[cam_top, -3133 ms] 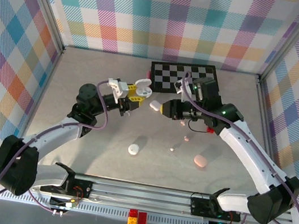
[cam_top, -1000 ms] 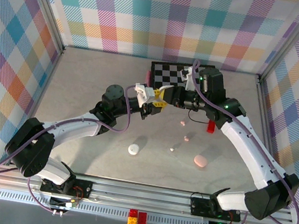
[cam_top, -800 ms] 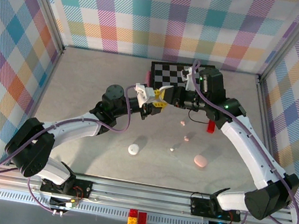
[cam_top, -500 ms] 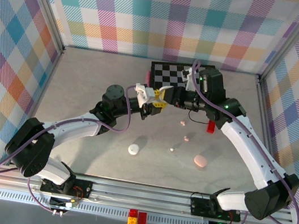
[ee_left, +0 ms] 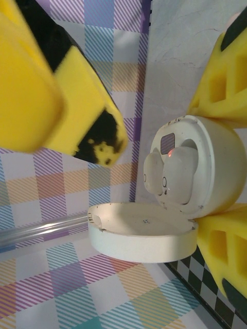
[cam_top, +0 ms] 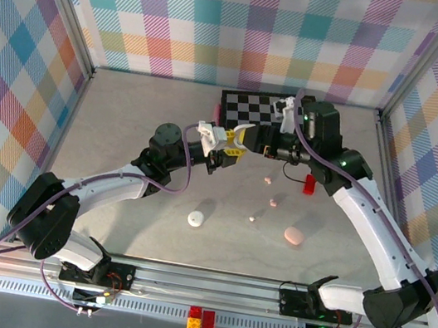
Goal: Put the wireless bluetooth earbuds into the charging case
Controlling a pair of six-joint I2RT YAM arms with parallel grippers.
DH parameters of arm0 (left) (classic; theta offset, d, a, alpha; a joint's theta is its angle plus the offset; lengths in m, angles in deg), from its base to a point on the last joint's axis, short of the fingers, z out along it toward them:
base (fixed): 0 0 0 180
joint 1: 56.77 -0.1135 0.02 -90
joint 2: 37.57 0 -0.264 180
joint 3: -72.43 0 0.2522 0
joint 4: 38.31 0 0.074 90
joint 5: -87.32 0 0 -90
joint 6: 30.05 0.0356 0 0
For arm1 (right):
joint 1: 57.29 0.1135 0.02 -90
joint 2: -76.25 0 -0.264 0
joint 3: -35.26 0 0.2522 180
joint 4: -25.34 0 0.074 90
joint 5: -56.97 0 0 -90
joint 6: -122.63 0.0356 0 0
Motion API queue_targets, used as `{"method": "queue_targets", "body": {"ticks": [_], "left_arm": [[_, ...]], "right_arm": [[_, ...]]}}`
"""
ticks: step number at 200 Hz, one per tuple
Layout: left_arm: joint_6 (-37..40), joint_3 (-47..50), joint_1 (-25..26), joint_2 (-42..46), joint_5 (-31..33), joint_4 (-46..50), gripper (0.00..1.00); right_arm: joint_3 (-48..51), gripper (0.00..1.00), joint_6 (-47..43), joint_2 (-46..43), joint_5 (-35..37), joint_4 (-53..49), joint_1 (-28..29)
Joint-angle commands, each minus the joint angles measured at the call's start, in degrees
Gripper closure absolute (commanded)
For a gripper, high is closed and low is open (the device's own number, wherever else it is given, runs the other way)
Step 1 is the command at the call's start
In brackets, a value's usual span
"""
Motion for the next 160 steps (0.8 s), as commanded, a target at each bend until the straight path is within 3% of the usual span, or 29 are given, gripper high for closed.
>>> {"method": "queue_targets", "body": {"ticks": [1, 38, 64, 94, 160], "left_arm": [[-0.28, -1.3, 0.44, 0.76, -2.32, -3.35, 0.67], [-0.36, -0.62, 0.36, 1.1, -3.07, -3.02, 0.67], [-0.45, -0.46, 0.36, 1.71, -3.33, -2.98, 0.67], [-1.15, -0.33, 0.36, 2.52, -2.21, -2.77, 0.67], [-2.16, -0.56, 0.36, 2.79, -0.35, -2.39, 0.67]], "right_arm": [[-2.07, 0.49, -1.67, -1.27, -2.36, 1.21, -0.44], [-10.17, 0.46, -4.63, 2.84, -2.98, -3.7, -0.96], [-16.49, 0.45, -6.91, 8.53, 2.49, -10.89, -1.22], [-21.33, 0.45, -8.23, 13.46, 0.28, -14.3, -1.23], [-16.5, 0.47, -9.09, 9.79, 0.91, -13.39, -1.85]]}}
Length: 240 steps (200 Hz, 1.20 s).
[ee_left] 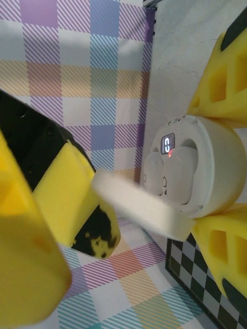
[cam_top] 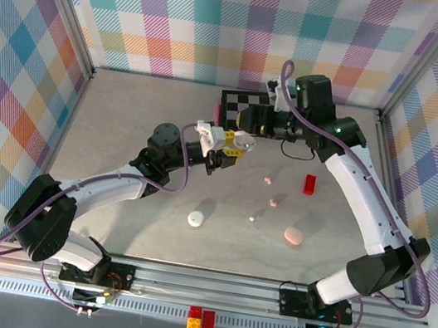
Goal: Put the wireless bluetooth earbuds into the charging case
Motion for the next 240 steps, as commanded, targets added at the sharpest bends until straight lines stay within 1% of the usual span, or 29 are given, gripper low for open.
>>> {"method": "queue_targets", "body": {"ticks": [1, 21, 35, 44, 51, 63, 71, 82, 101, 124, 139, 182, 201, 215, 240], "left_arm": [[-0.73, -0.68, 0.36, 1.63, 0.63, -2.81, 0.67], [-1.06, -0.74, 0.36, 1.45, 0.57, -3.21, 0.67], [-1.37, -0.66, 0.35, 1.36, 0.57, -3.43, 0.67], [-1.82, -0.66, 0.31, 1.3, 0.57, -3.77, 0.67], [-2.36, -0.57, 0.33, 1.21, 0.57, -4.21, 0.67], [-3.56, -0.53, 0.35, 1.07, 0.48, -5.4, 0.67], [-4.52, -0.48, 0.35, 0.89, 0.55, -6.49, 0.67], [-6.34, -0.48, 0.34, 0.46, 1.36, -8.41, 0.67], [-8.44, -0.31, 0.36, -0.36, 2.18, -11.82, 0.68], [-8.97, -0.75, 0.36, -1.25, 2.68, -12.81, 0.68], [-8.97, -1.26, 0.35, -1.69, 2.59, -12.83, 0.68], [-8.8, -1.42, 0.44, -2.25, 2.2, -12.76, 0.68], [-8.8, -1.44, 0.44, -2.19, 1.46, -13.2, 0.68], [-8.88, -1.54, 0.44, -1.98, 1.14, -13.11, 0.68], [-8.8, -1.45, 0.44, -1.71, 0.85, -12.67, 0.67]], "right_arm": [[2.28, 0.47, -0.14, -3.57, -0.13, -0.07, -0.45], [5.97, 0.47, 2.35, -6.19, -0.2, 3.99, -0.75], [8.6, 0.45, 4.95, -8.06, -0.46, 7.09, -1.37], [10.69, 0.41, 7.46, -9.3, -1.03, 9.44, -2.1], [12.53, 0.36, 9.75, -10.14, -2.45, 11.61, -2.93], [16.12, 0.29, 14.79, -11.27, -6.77, 16.03, -4.76], [18.41, 0.27, 18.48, -11.67, -9.71, 19.16, -5.84], [20.86, 0.26, 23.25, -11.88, -12.82, 22.09, -6.77], [23.24, 0.28, 28.53, -11.66, -16.53, 25.49, -7.34], [25.54, 0.3, 34.69, -10.6, -23.19, 31.97, -7.35], [26.73, 0.33, 37.73, -10.21, -26.02, 35.99, -7.4], [28.81, 0.46, 42.53, -9.6, -28.94, 43.35, -7.41], [29.08, 0.56, 42.85, -9.35, -28.7, 43.42, -7.43], [29.49, 0.6, 43.44, -9.2, -28.33, 43.68, -7.44], [30.52, 0.72, 44.61, -8.98, -27.84, 45.05, -7.43]]}}
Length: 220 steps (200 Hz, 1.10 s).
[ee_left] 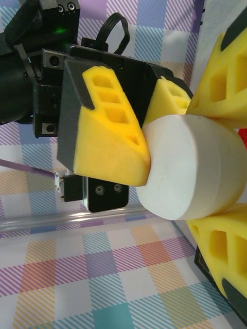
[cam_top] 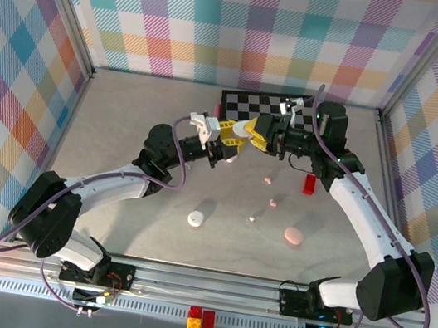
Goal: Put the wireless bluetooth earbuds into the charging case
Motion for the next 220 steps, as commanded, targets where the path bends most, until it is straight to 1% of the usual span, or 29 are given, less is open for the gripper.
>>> {"method": "queue_targets", "body": {"ticks": [1, 15, 19, 34, 65, 86, 112, 132, 147, 167, 180, 194, 220], "left_arm": [[-0.6, -1.3, 0.51, 0.19, -1.78, -0.95, 0.67], [-0.6, -1.18, 0.51, 0.36, -1.84, -0.57, 0.66], [-0.6, -1.12, 0.51, 0.45, -1.81, -0.41, 0.64], [-0.38, -0.9, 0.51, 0.8, -1.53, 0.09, 0.53], [-0.17, 0.95, 0.5, 2.28, -0.79, 1.46, 0.25], [0.53, 2.89, 0.51, 4.3, -0.18, 5.24, 0.12], [1.92, 5.21, 0.51, 7.67, 0.29, 12.42, 0.03], [2.77, 7.14, 0.59, 10.52, 1.13, 18.63, 0.0], [3.12, 8.7, 0.84, 12.56, 2.42, 22.36, 0.0], [2.65, 10.03, 1.25, 14.57, 3.62, 26.82, 0.0], [2.65, 10.47, 1.73, 15.48, 4.45, 29.15, 0.0], [2.65, 10.83, 2.04, 15.82, 5.36, 30.74, 0.0], [2.7, 10.06, 2.27, 15.67, 7.49, 34.31, 0.0]], "right_arm": [[0.65, 0.72, 1.95, 0.22, -2.09, 4.81, 0.46], [1.06, 0.75, 1.47, -0.01, -1.35, 4.87, 0.37], [1.21, 0.76, 1.13, -0.12, -1.02, 4.67, 0.3], [1.8, 0.77, -0.37, -0.77, 0.53, 3.31, -0.22], [5.22, 0.78, -3.63, -2.9, 5.66, 1.03, -3.25], [9.04, 0.78, -6.03, -2.91, 8.81, -0.27, -6.4], [14.84, 0.78, -6.2, -0.5, 10.42, 2.72, -11.09], [16.7, 0.78, -9.08, 2.25, 12.88, 2.35, -13.99], [16.55, 0.78, -12.78, 4.49, 16.64, -1.14, -15.51], [16.3, 0.78, -17.08, 7.43, 21.33, -3.22, -16.69], [16.35, 0.78, -17.88, 10.2, 22.32, -2.5, -17.52], [15.46, 0.78, -18.05, 13.76, 21.66, -1.33, -18.13], [12.92, 0.76, -18.74, 18.59, 22.27, -1.2, -18.14]]}}
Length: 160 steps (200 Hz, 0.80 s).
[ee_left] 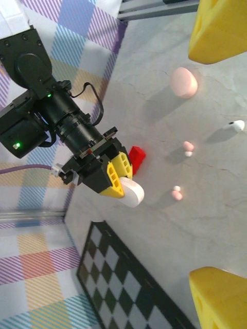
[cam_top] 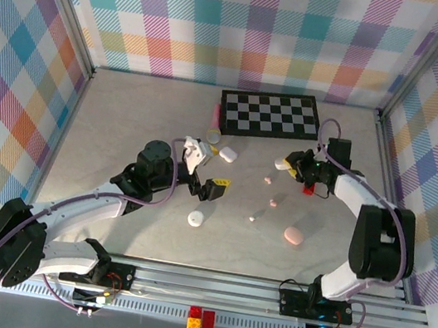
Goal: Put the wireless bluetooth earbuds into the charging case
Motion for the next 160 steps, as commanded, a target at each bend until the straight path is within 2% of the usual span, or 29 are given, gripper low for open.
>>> {"method": "queue_targets", "body": {"ticks": [1, 54, 116, 144, 160], "left_arm": [[0.68, -0.25, 0.74, 1.06, 2.72, 5.03, 0.0], [0.79, -0.99, 0.74, 0.92, 4.61, 7.29, 0.0], [0.67, -1.65, 0.73, 0.66, 4.86, 8.02, 0.0], [-0.8, -2.4, 0.74, 0.22, 5.28, 8.5, 0.0], [-1.87, -2.33, 0.74, 0.24, 6.29, 8.47, 0.0]], "right_arm": [[-3.14, 0.76, -2.96, 3.08, 1.53, 0.55, -0.19], [-6.94, 0.74, -4.06, 10.8, 1.98, -0.26, -0.18], [-8.32, 0.64, -6.56, 13.19, 2.63, -2.64, -0.2], [-8.47, 0.46, -9.56, 9.76, 4.87, -5.47, -0.22], [-8.39, 0.4, -11.79, 6.62, 7.1, -7.66, -0.17]]}}
